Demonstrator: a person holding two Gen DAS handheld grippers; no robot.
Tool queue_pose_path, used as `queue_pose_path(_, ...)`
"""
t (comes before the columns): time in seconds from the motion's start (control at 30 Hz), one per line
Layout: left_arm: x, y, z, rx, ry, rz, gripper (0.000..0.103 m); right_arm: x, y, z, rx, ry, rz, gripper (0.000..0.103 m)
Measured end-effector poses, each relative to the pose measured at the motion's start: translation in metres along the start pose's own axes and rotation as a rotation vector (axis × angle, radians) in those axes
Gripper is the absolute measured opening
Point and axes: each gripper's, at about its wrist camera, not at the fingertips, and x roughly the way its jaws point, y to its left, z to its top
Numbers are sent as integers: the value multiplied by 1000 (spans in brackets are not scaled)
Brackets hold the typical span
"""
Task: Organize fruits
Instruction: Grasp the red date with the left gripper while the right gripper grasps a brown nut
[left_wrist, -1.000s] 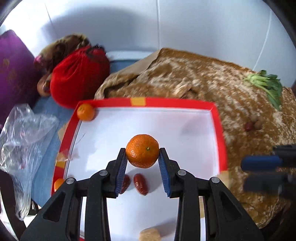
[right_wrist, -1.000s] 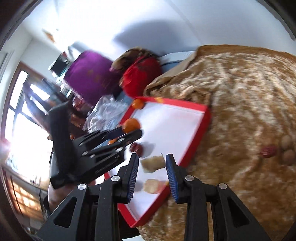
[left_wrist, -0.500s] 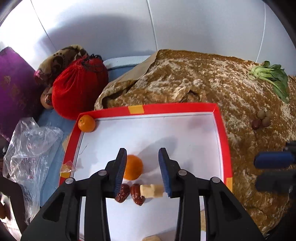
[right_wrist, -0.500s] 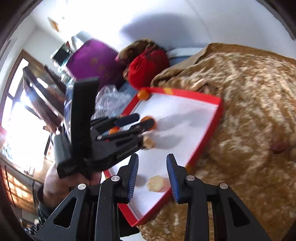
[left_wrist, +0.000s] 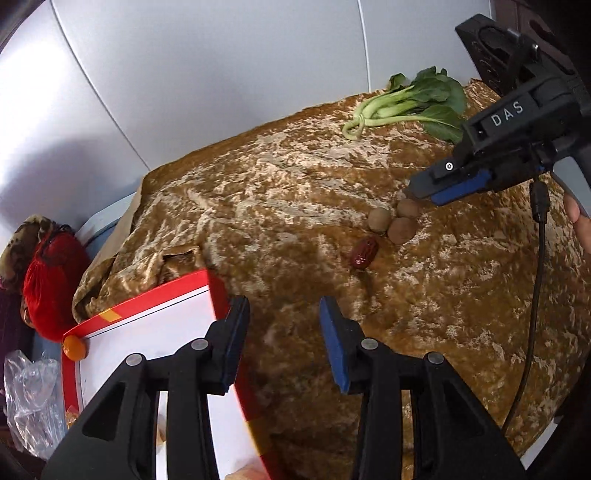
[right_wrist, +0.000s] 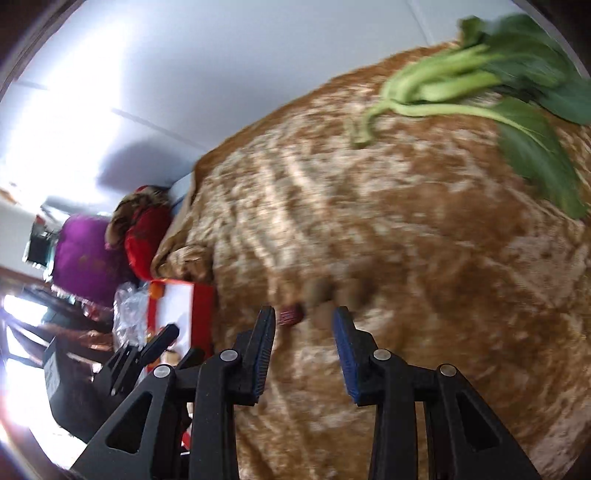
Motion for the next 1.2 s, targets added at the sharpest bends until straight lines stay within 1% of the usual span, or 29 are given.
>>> queue_pose_path(0.1, 7, -10, 7, 10, -10, 2, 38, 4, -10, 2, 21, 10, -13, 35)
queue_pose_path(0.23, 15, -18, 13, 31, -26, -21, 38, 13, -12, 3, 40, 14, -28, 35)
queue_pose_path(0.37, 24, -31, 17, 99, -38, -42, 38, 21, -21, 7, 78, 20, -36, 35)
queue_pose_path(0.47, 31, -36, 20, 119, -44, -58, 38, 23, -24, 9, 89, 19, -41, 35)
queue_pose_path(0.53, 36, -35, 23, 102, -35, -63, 38, 26, -22, 9, 88, 20, -34, 35)
queue_pose_path(0.63, 43, -33, 27, 71, -22, -118, 38, 29, -19, 10, 81, 17, -50, 35)
queue_pose_path(0.77, 46, -39, 24, 98, 0, -177, 38, 37, -12, 11, 59, 20, -106, 35)
queue_pose_path(0.9, 55, -43, 23, 105, 26, -205, 38, 46, -10, 10, 37, 27, -154, 29)
queue_pose_path(0.97, 57, -43, 24, 93, 26, -222, 38, 46, -11, 11, 45, 19, -149, 29)
queue_pose_path(1.03, 60, -43, 26, 83, 31, -235, 38, 47, -11, 11, 36, 20, -157, 22)
queue_pose_path(1.1, 63, -44, 27, 79, 35, -248, 37, 46, -12, 10, 39, 26, -149, 22)
queue_pose_path(1.2, 67, -45, 28, 78, 49, -261, 30, 37, -13, 10, 45, 19, -127, 22)
